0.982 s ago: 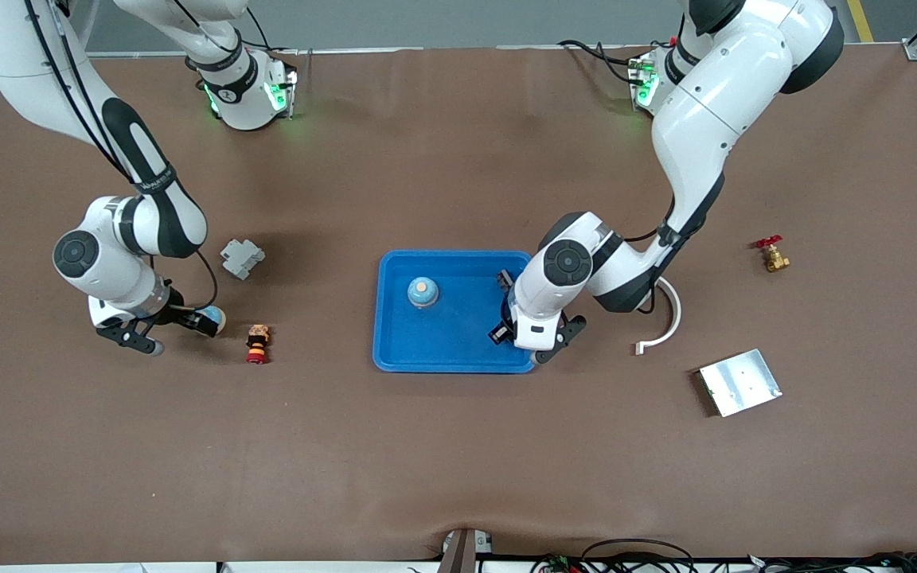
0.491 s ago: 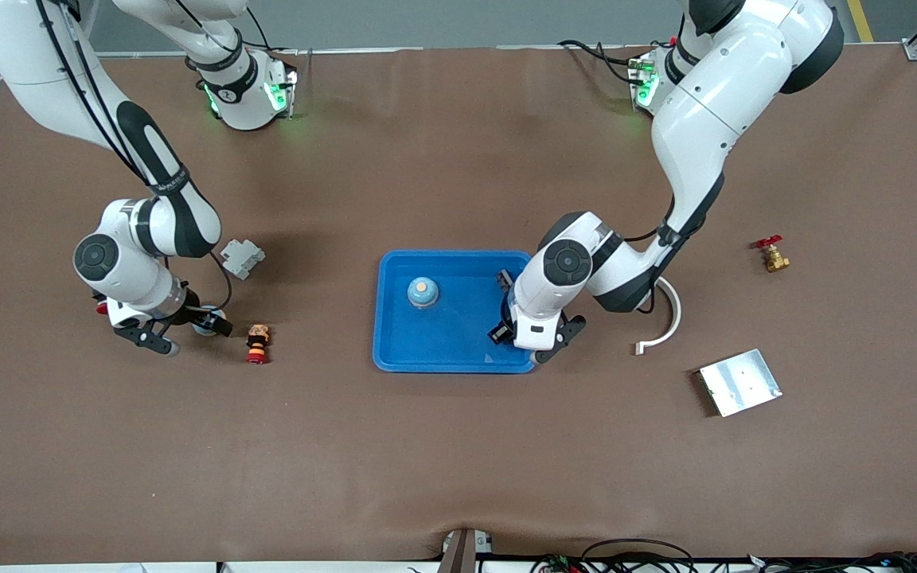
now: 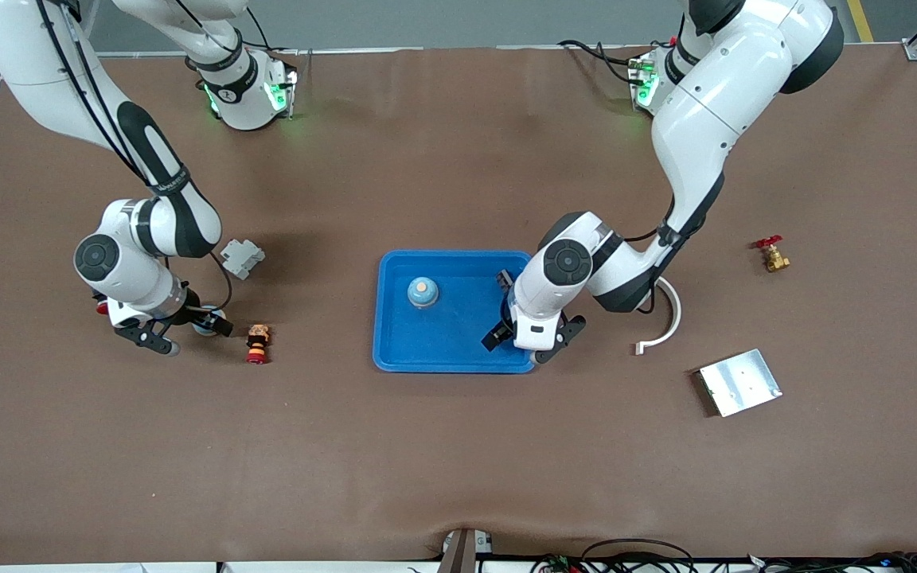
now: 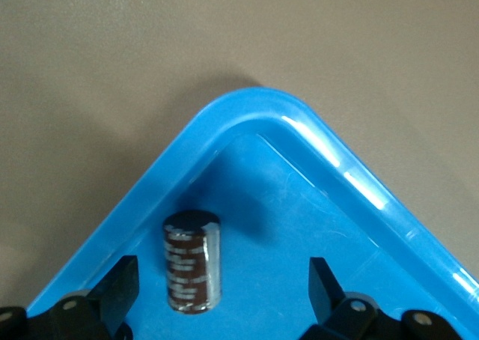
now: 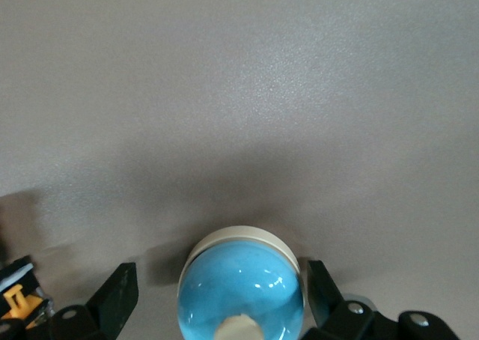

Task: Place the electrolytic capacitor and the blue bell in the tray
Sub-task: 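Release the capacitor in the tray while the right gripper grasps the bell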

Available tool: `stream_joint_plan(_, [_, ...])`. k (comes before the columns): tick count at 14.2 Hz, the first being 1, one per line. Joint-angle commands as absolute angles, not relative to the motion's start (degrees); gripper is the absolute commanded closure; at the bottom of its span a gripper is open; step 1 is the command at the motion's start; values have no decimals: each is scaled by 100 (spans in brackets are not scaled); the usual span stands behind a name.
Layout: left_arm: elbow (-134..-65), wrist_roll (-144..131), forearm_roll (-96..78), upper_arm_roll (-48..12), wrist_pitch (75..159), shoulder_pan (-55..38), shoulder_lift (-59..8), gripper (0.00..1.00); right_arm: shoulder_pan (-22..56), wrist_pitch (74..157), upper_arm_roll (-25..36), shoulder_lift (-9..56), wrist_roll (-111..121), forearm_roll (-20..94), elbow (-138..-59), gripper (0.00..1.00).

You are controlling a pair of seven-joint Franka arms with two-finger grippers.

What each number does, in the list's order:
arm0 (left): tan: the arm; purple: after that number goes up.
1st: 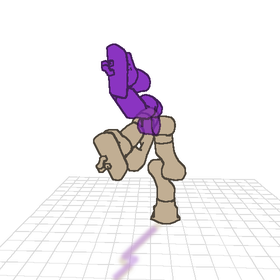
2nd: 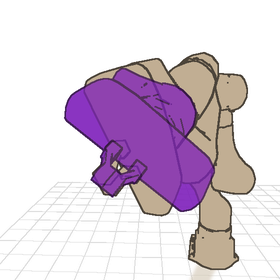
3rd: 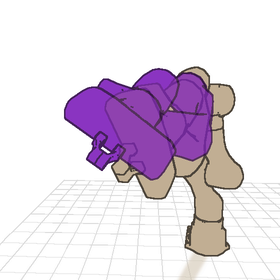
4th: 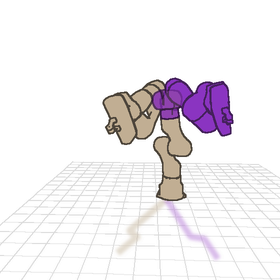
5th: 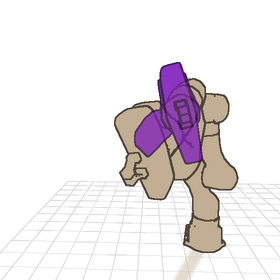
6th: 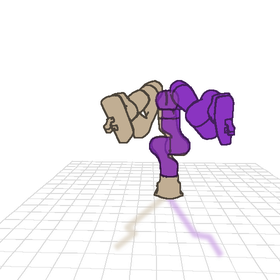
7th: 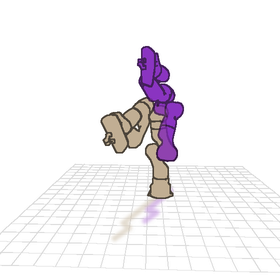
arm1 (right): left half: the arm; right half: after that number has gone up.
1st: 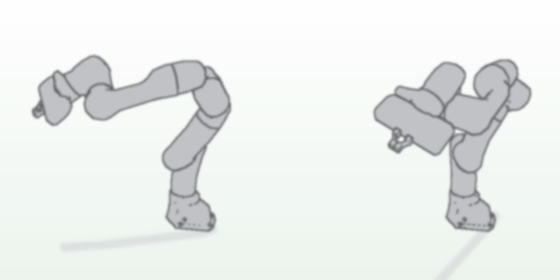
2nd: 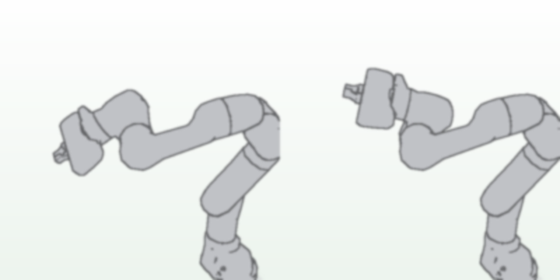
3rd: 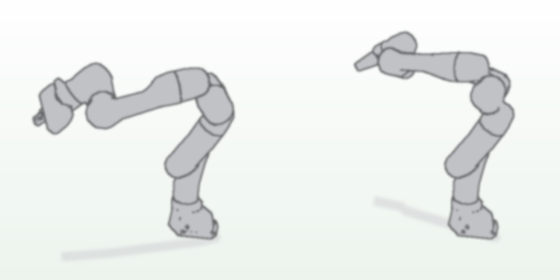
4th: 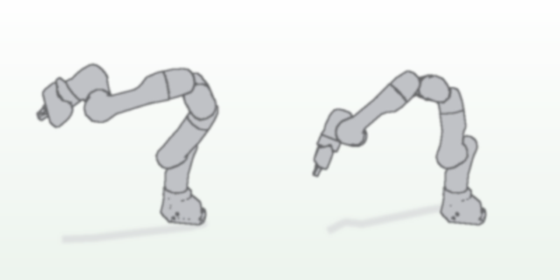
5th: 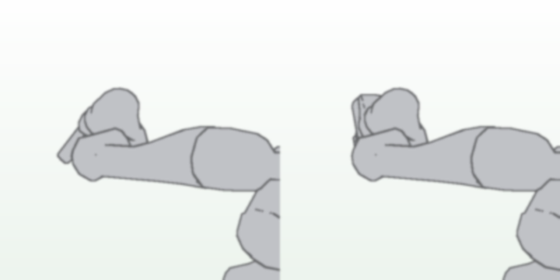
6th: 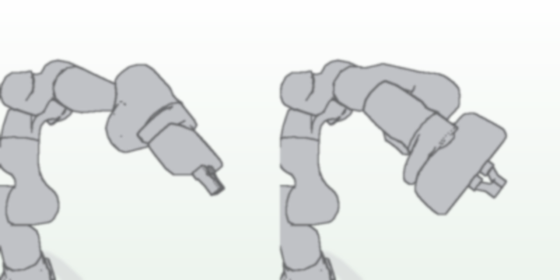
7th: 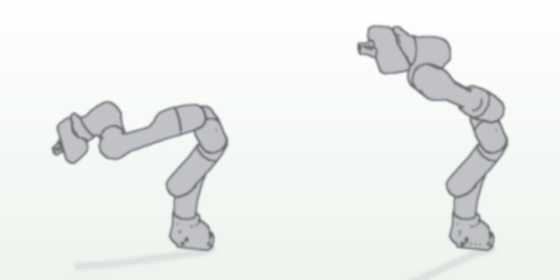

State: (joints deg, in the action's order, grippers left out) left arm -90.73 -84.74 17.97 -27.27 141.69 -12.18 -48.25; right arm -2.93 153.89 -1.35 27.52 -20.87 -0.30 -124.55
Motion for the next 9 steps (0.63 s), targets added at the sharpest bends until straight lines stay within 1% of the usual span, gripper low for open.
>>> stream_joint_plan(1, [-9070,-8657,1907,-2681,14142,-1240,-4641,0,-299,15425,-141,2760,-2083,18,-12463,18])
stream_joint_plan(2, [-9070,-8657,1907,-2689,14142,-1231,-4580,0,-299,15416,-132,2760,-2083,18,-12463,44])
stream_joint_plan(3, [-9079,-8657,1907,-2689,14124,-1204,-4518,0,-308,15416,-132,2760,-2074,18,-12463,58])
stream_joint_plan(4, [-9140,-8649,1907,-2689,14011,-1187,-4387,0,-308,15381,-141,2760,-2092,18,-12463,83])
stream_joint_plan(5, [-9149,-8648,1916,-2698,13801,-1187,-4281,0,-308,15346,-141,2751,-2161,18,-12463,100])
stream_joint_plan(7, [-9158,-8605,1916,-2707,13248,-1187,-4035,0,-299,15267,-141,2707,-2171,18,-12463,100])
stream_joint_plan(9, [-9263,-8561,1916,-2716,13035,-1160,-3816,0,-299,14943,-149,2576,-2171,18,-12454,100])
